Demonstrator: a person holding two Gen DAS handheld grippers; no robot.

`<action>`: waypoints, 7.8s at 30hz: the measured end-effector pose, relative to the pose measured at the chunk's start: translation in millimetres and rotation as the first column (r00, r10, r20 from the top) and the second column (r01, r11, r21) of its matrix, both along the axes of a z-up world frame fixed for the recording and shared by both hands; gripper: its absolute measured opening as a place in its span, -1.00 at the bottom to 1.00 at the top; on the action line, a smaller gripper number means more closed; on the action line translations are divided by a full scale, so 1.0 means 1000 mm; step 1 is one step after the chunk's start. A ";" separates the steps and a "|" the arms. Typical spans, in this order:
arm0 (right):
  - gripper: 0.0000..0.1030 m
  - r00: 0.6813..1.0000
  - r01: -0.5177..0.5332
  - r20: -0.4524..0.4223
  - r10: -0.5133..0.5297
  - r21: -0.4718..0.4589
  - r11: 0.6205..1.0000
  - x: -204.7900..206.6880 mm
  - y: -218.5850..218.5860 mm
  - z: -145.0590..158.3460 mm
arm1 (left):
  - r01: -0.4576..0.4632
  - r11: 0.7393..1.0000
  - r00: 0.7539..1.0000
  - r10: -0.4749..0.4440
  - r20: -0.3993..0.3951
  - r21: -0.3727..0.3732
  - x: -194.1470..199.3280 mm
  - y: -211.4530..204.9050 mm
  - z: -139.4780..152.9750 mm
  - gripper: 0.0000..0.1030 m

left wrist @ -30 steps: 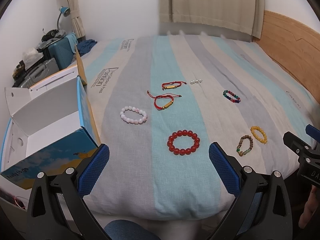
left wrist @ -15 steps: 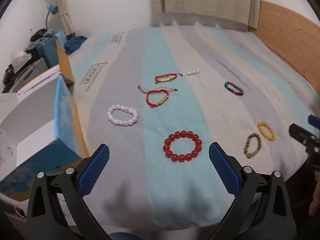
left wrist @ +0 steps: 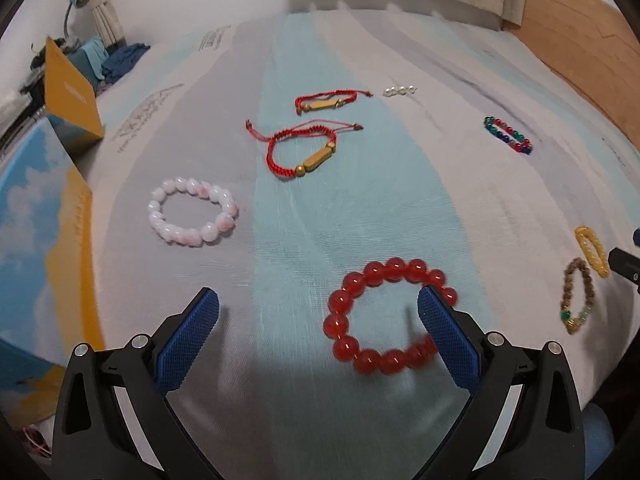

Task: Organize jewelry
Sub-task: 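Grasp the red bead bracelet with the left tool while the right tool grasps the yellow amber bracelet, then carry both bracelets into the white box and open both tools, then withdraw both tools from the box back over the bed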

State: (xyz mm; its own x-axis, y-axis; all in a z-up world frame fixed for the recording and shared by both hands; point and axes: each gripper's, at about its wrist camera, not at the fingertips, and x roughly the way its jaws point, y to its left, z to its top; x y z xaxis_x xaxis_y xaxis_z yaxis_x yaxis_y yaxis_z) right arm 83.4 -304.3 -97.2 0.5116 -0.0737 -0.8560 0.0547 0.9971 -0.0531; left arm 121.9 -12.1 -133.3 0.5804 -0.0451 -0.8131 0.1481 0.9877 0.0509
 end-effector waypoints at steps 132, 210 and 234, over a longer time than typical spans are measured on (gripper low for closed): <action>-0.82 0.770 -0.636 0.045 0.637 0.142 0.759 0.017 0.488 0.103 | -0.400 0.915 0.916 0.400 -0.018 -0.052 -0.073 0.351 0.143 -0.76; 0.84 0.942 -0.315 0.143 0.302 0.075 0.946 0.033 0.201 0.142 | -0.182 0.983 0.979 0.184 0.090 -0.035 -0.022 0.135 0.166 0.89; 0.84 0.989 -0.145 -0.009 0.145 0.021 0.989 0.121 0.058 0.042 | -0.126 0.992 0.989 0.124 -0.075 -0.023 0.071 0.055 0.042 0.88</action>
State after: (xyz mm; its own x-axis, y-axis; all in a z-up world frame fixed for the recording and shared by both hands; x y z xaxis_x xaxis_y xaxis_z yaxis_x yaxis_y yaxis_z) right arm 204.0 -246.6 -55.5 0.5068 0.0182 -0.8619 -0.0910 0.9953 -0.0325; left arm 193.3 43.1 -90.9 0.5222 0.0010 -0.8528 0.0257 0.9995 0.0169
